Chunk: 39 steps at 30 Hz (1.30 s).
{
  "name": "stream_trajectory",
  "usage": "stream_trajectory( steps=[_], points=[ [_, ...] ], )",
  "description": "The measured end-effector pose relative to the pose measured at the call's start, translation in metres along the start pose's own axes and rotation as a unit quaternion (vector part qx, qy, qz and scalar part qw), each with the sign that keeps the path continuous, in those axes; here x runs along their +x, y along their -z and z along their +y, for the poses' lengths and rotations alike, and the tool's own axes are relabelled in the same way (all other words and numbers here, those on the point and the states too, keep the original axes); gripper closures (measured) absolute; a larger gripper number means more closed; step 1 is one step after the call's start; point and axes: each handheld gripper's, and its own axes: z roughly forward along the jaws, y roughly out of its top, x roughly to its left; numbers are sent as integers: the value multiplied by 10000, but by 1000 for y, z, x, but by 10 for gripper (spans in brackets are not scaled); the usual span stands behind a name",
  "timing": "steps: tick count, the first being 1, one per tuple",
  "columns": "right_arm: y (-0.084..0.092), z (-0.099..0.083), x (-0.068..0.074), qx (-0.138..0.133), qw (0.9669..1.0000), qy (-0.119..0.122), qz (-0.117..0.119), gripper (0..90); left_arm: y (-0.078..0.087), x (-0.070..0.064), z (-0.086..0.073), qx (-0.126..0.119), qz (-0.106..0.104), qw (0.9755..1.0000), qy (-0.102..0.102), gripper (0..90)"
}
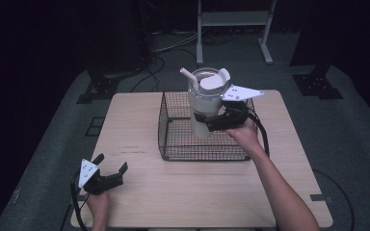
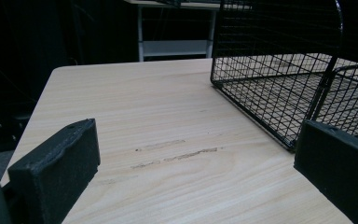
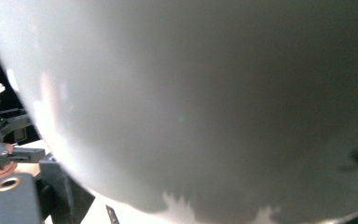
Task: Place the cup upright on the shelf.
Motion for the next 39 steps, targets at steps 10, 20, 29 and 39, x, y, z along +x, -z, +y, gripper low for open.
stream_trajectory(
  steps=[10, 20, 29, 39],
  points=[
    [-26, 5, -11, 168, 9998, -103, 33, 85, 0, 0, 0, 20, -4, 10000, -3, 0],
    [-47, 7, -22, 324, 9994, -146, -1, 85, 0, 0, 0, 6, -6, 10000, 15, 0],
    [-69, -3, -37, 391, 9987, -319, 105, 85, 0, 1, 0, -18, -12, 10000, -3, 0],
    [-103, -22, -47, 561, 9975, -380, 184, 85, 0, 0, 0, -19, -54, 10000, -37, 0]
  ],
)
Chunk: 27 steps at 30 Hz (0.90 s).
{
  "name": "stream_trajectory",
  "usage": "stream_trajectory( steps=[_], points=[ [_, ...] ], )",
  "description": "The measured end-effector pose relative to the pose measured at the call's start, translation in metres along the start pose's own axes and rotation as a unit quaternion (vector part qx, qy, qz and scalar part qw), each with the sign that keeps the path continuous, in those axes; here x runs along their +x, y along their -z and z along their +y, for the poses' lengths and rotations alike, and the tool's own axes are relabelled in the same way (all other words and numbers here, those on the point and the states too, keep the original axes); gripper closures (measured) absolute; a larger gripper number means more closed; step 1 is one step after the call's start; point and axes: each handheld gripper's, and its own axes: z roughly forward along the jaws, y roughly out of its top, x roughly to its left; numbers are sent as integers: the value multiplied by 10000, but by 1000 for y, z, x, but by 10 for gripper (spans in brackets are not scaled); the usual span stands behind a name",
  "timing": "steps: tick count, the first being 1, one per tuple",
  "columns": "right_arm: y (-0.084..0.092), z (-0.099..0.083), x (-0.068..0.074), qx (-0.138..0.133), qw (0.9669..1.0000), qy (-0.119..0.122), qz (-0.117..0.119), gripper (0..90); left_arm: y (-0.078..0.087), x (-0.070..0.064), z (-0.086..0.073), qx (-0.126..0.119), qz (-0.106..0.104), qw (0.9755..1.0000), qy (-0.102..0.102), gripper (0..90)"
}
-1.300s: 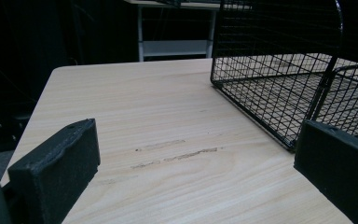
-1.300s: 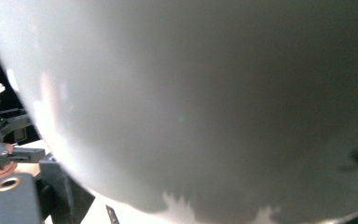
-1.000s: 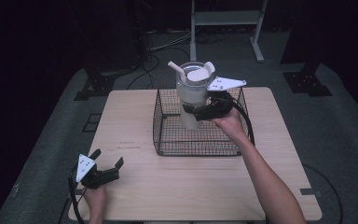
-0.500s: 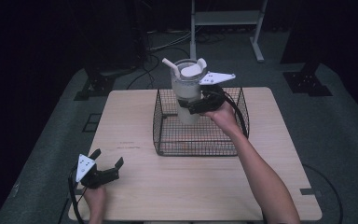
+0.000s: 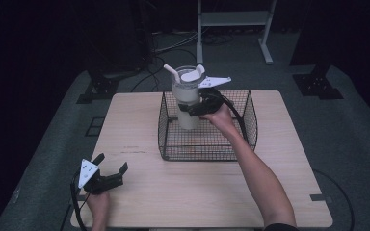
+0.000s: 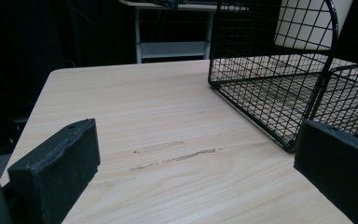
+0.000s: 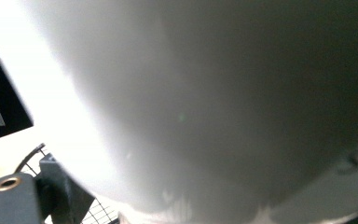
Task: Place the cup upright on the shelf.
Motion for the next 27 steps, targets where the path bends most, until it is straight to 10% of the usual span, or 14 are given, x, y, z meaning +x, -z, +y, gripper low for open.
stream_trajectory(
  steps=[27],
  points=[
    [-38, -34, -6, 819, 9962, 176, 236, 85, 0, 1, 0, -10, -45, 10000, 20, 0]
  ],
)
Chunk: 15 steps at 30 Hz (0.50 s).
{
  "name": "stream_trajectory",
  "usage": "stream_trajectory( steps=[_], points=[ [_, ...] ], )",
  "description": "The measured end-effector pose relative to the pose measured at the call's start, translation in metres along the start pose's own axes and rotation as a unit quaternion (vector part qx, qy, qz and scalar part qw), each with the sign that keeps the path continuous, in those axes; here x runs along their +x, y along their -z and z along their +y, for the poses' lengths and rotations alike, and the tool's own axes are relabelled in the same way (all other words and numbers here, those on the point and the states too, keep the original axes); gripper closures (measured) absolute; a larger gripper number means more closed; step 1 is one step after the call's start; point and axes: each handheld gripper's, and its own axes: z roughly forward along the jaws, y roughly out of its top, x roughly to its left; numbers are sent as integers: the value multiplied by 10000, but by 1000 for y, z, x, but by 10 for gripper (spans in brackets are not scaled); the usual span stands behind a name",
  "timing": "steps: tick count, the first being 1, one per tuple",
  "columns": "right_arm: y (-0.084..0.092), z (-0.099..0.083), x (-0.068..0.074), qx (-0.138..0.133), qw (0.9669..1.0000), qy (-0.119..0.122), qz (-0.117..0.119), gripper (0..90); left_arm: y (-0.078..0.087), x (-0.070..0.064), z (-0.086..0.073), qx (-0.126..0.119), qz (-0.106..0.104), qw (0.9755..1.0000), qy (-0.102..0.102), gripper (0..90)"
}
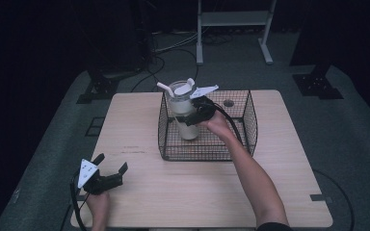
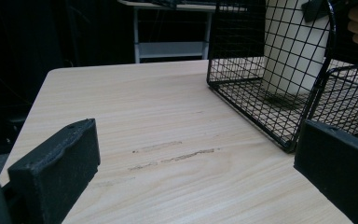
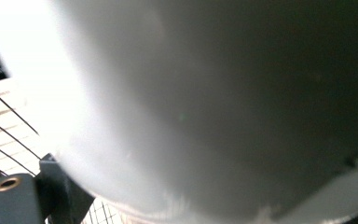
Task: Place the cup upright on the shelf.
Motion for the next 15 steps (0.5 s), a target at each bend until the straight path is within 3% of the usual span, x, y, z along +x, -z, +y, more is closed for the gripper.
stream_trajectory(
  steps=[7, 15],
  points=[
    [-7, -6, -5, 113, 9997, -56, -187, 85, 0, 0, 0, -4, 14, 10000, 30, 0],
    [-10, -8, -6, 49, 9999, -143, -84, 85, 0, 1, 0, -9, -9, 10000, 77, 0]
  ],
)
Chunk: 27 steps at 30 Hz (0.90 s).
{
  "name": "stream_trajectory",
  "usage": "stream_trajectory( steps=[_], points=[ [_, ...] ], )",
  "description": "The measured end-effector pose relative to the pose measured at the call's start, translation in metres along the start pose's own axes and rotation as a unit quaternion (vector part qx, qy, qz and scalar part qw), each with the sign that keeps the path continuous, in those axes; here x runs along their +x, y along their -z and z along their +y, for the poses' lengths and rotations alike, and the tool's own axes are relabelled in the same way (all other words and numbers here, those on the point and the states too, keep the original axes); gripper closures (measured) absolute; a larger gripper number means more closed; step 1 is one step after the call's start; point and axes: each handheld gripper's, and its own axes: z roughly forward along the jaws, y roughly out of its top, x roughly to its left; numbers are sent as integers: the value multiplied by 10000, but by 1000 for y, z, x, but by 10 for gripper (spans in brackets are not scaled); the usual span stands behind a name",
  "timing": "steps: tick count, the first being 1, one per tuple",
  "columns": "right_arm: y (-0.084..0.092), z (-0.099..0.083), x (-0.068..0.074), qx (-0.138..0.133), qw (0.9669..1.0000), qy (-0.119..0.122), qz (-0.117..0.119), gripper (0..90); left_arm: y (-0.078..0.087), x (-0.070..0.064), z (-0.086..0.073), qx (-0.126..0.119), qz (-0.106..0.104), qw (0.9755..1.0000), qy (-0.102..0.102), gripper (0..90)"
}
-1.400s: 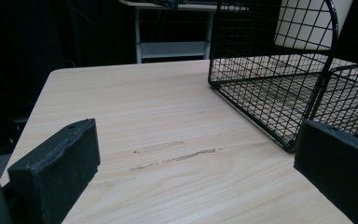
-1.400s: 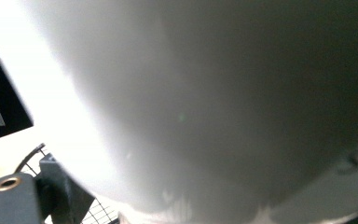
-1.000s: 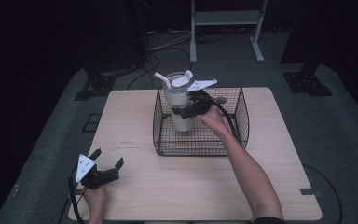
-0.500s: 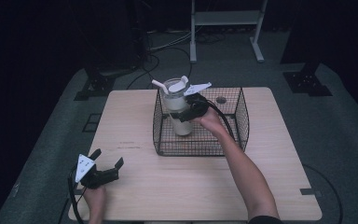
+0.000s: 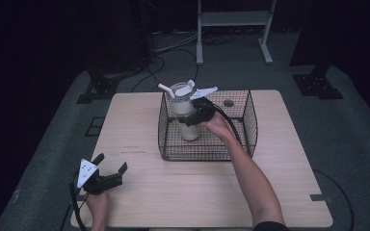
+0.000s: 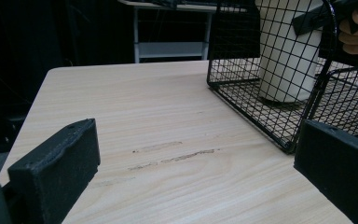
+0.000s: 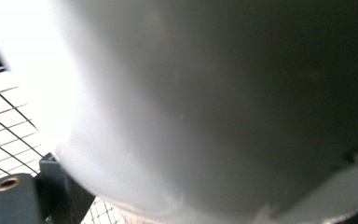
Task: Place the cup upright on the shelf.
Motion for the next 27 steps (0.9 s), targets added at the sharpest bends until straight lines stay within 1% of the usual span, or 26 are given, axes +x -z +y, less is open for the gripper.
stream_trajectory(
  steps=[1, 3, 6, 11, 12, 14, 20, 27],
  points=[
    [-1, 0, 0, -20, 10000, -21, 12, 85, 0, 0, 0, 3, -6, 10000, 15, 0],
    [-2, -1, 2, -28, 10000, 38, 25, 85, 0, 1, 0, 1, -15, 10000, 37, 0],
    [-2, -1, 4, -15, 9997, 214, 67, 84, 0, 1, 0, -1, -17, 10000, 40, 0],
    [-1, -4, 2, -42, 9997, 210, 149, 83, 0, 1, 0, 2, -20, 10000, 42, 0],
    [-1, -5, 1, -76, 9995, 251, 165, 84, 0, 1, 0, 2, -19, 10000, 47, 0],
    [0, -6, 1, -83, 9994, 254, 199, 83, 0, 1, 0, 2, -2, 10000, 49, 0],
    [0, -8, 1, -122, 9983, 486, 287, 82, 0, 2, 0, 14, 4, 10000, 62, 0],
    [2, -11, -2, -151, 9978, 533, 377, 83, 0, 1, 0, 18, 12, 10000, 63, 0]
  ],
)
